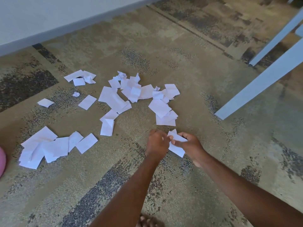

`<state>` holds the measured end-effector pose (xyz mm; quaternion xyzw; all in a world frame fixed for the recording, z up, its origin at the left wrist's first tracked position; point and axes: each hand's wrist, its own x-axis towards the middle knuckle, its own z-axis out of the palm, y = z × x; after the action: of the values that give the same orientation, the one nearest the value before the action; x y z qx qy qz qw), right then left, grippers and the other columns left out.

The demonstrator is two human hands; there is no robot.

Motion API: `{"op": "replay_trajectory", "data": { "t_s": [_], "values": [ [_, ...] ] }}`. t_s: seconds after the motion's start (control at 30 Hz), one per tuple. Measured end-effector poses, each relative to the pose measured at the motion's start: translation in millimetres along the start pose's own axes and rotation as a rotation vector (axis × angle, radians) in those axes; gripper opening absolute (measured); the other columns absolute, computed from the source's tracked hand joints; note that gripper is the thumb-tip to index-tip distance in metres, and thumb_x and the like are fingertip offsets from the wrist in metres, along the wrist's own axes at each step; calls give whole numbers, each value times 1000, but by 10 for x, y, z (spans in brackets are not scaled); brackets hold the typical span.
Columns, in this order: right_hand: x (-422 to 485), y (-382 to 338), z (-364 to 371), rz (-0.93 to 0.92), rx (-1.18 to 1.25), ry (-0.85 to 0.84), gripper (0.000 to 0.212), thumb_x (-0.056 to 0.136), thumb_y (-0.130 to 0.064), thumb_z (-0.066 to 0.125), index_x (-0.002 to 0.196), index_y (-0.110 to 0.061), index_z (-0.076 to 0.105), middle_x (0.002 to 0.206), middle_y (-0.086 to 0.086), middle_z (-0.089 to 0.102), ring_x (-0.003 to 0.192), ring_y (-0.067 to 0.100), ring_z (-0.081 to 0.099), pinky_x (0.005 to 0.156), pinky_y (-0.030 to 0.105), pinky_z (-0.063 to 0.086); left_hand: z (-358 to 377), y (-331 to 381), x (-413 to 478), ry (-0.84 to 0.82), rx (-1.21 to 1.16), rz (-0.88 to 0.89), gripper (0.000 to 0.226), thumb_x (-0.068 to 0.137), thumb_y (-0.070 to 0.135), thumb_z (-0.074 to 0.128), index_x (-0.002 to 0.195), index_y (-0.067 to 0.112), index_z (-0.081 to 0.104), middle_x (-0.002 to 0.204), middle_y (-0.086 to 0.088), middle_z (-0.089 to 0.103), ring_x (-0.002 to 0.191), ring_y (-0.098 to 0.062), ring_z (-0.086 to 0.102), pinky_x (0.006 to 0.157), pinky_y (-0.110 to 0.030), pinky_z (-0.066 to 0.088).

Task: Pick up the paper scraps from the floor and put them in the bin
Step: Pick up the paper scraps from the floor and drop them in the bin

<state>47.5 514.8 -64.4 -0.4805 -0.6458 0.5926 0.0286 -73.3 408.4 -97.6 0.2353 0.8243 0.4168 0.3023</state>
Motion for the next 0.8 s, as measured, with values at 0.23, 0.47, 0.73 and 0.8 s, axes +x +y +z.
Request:
{"op": "replay_trajectory", "data": {
  "t_s": [0.23, 0.47, 0.73, 0.8],
  "values": [
    [-15, -245, 109, -18, 61, -66, 19, 90, -21, 86, 108, -17, 81, 103, 12, 82, 80, 17, 71, 62, 25, 50, -185, -52, -46, -71, -548, -215, 25, 100, 33, 74, 119, 18, 71, 107, -6, 77, 96, -22, 74, 76, -36, 63],
    [-81, -734, 388, -53, 28, -211, 23, 89, -20, 88, 110, -14, 79, 106, 18, 81, 77, 25, 76, 70, 38, 64, -644, -187, -205, -133, -917, -189, 33, 101, 37, 72, 127, 18, 72, 117, -12, 77, 85, -15, 67, 71, -29, 54],
    [-145, -1248, 780, -98, -76, -452, 28, 90, -27, 87, 112, -15, 75, 105, 8, 81, 88, 25, 77, 80, 44, 64, -1204, -202, -447, -48, -1134, -198, 33, 104, 34, 67, 127, 10, 70, 108, -4, 77, 92, -15, 72, 77, -31, 60],
    [-111, -1295, 803, -93, -59, -435, 31, 92, -36, 84, 115, -18, 76, 105, -1, 78, 96, 18, 76, 83, 46, 66, -1345, -210, -458, 65, -1126, -240, 31, 106, 32, 64, 127, 10, 68, 111, -5, 77, 100, -19, 72, 80, -34, 63]
  ]
}}
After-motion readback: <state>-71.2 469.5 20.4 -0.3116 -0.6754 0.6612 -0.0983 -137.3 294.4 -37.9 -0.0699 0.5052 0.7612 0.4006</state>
